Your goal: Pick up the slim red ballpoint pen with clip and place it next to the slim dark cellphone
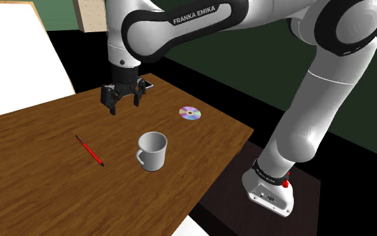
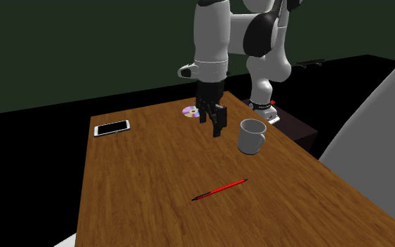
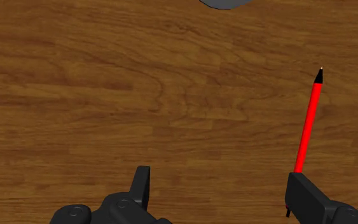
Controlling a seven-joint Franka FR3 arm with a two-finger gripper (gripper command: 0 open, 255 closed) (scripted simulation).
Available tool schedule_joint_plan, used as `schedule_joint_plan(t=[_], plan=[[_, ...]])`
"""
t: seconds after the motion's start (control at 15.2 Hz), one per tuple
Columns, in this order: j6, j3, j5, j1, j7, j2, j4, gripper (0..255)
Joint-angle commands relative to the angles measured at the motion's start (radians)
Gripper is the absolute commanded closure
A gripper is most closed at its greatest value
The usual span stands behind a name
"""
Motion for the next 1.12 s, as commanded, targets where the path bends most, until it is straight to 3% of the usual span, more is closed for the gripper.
schedule_joint_plan(t=[0.0, 0.4, 0.79, 1.06], plan=[[0.007, 0.01, -0.051, 0.023, 0.058, 0.09, 0.079, 0], [-0.001, -0.004, -0.183, 0.12, 0.183, 0.339, 0.321, 0], [-0.066, -0.045, -0.271, 0.239, 0.251, 0.591, 0.637, 0], [-0.027, -0.052, -0.279, 0.242, 0.255, 0.614, 0.62, 0]])
